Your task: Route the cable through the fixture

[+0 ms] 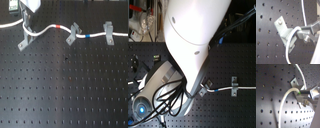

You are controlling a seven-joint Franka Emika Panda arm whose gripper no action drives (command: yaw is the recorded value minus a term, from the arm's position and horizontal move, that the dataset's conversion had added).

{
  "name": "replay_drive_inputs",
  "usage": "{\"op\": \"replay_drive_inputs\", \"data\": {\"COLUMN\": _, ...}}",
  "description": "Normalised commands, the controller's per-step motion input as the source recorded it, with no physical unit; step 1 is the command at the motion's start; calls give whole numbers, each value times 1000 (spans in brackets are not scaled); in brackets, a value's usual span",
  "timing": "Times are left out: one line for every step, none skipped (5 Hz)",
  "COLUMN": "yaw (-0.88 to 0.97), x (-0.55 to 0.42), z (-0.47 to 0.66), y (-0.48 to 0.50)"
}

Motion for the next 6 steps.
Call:
{"op": "replay_drive_inputs", "data": {"yaw": 14, "x": -226, "z": -15, "y": -90}}
{"op": "replay_drive_inputs", "data": {"yaw": 29, "x": -267, "z": 4, "y": -92}}
{"op": "replay_drive_inputs", "data": {"yaw": 77, "x": -303, "z": 6, "y": -27}}
{"op": "replay_drive_inputs", "data": {"yaw": 120, "x": -247, "z": 6, "y": 80}}
{"op": "replay_drive_inputs", "data": {"yaw": 146, "x": -219, "z": 7, "y": 186}}
{"op": "replay_drive_inputs", "data": {"yaw": 131, "x": -151, "z": 4, "y": 140}}
